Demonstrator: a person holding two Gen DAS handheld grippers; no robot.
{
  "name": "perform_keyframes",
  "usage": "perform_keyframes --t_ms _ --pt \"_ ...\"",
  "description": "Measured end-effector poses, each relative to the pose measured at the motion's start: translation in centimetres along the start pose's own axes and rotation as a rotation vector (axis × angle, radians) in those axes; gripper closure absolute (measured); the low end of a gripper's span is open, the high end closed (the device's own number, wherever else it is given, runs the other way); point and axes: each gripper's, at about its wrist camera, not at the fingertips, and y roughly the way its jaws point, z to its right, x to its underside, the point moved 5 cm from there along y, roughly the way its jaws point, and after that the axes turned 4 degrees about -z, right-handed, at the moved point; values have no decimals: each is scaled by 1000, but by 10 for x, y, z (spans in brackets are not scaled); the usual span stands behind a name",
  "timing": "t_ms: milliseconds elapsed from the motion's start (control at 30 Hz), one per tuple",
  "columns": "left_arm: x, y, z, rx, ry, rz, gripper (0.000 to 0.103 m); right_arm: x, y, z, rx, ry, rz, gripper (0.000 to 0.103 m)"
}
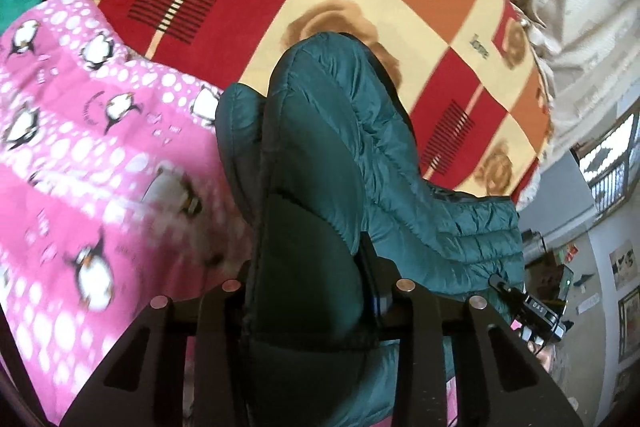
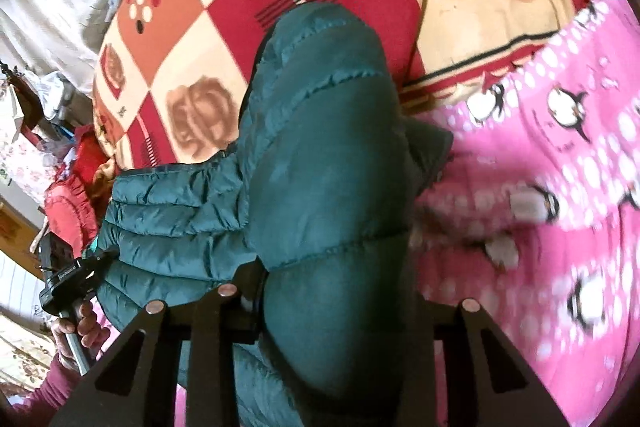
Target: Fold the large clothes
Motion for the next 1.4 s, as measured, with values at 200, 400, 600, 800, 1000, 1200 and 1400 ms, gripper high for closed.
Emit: perform_keyframes --t_ms 200,400,600,800,1000,1200,1400 --pt "44 -38 -5 -5 14 -50 98 59 -36 -13 -25 8 -39 67" --pt "75 -32 -31 -79 -9 -99 89 97 -49 -7 -28 55 -36 63" --pt "78 -22 -38 -221 -1 -30 60 109 -16 12 201 43 -89 25" --pt "85 -45 -15 -409 86 52 60 115 -40 8 290 54 -39 18" --pt "99 -66 14 -514 187 132 60 119 -85 -17 386 6 66 16" --pt "114 -69 40 -536 230 177 60 132 -95 -58 383 -55 111 12" --pt "127 -65 62 -533 261 185 60 147 -80 -104 367 -124 143 11"
